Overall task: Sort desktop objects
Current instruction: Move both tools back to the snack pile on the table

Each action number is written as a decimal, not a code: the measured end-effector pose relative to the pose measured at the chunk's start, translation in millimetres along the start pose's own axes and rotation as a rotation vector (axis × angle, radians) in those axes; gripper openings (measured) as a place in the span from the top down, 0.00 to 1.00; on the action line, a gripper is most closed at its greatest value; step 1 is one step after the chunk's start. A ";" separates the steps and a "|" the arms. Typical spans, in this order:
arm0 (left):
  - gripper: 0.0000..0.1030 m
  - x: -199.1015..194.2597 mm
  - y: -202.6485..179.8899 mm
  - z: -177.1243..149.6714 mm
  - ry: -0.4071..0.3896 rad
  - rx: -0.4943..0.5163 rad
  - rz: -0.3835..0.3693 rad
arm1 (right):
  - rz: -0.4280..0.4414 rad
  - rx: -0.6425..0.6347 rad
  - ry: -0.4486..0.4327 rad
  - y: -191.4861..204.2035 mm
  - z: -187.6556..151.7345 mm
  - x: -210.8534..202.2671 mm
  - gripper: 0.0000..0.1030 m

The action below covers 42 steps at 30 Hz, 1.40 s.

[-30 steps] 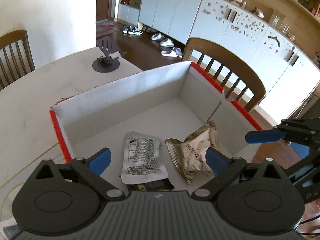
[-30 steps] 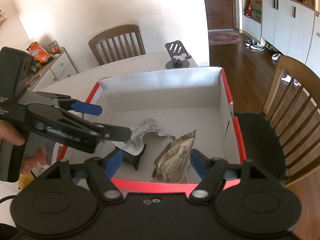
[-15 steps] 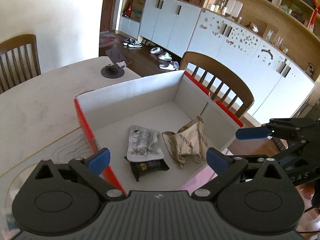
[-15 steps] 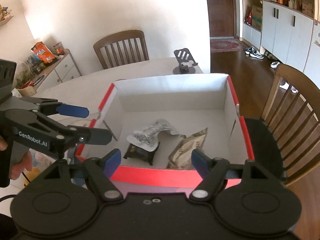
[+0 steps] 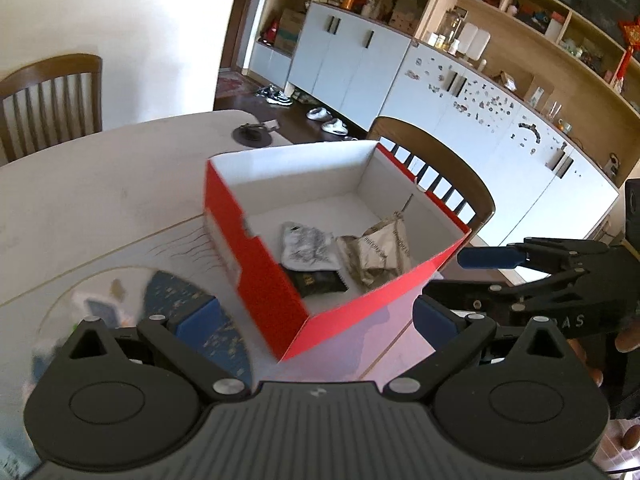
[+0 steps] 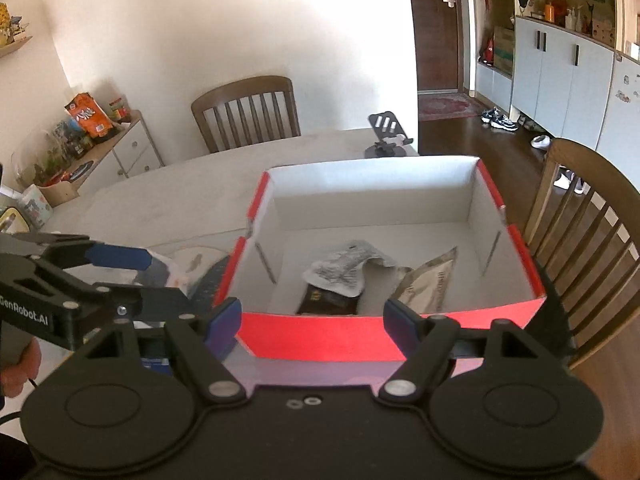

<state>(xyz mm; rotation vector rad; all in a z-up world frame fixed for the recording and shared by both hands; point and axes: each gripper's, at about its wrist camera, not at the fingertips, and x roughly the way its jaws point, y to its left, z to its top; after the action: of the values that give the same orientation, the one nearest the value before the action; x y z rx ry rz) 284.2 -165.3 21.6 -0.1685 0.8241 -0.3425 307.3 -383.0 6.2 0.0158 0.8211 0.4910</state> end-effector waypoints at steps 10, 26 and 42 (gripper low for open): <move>0.00 -50.8 43.2 -32.3 -0.039 -0.025 0.035 | -0.004 -0.026 -0.032 56.7 -12.3 4.3 0.24; 0.00 -102.0 125.4 -81.8 -0.037 -0.094 0.126 | 0.008 -0.056 -0.018 131.8 -34.2 16.8 0.24; 0.00 -109.0 189.3 -122.8 0.006 -0.140 0.225 | -0.011 -0.058 0.022 164.1 -54.0 40.2 0.24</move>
<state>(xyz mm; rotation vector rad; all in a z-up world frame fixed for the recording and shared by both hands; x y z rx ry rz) 168.5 48.8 -38.3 -0.2027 0.8642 -0.0741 224.6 -229.5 -26.2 -0.0477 0.8282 0.5048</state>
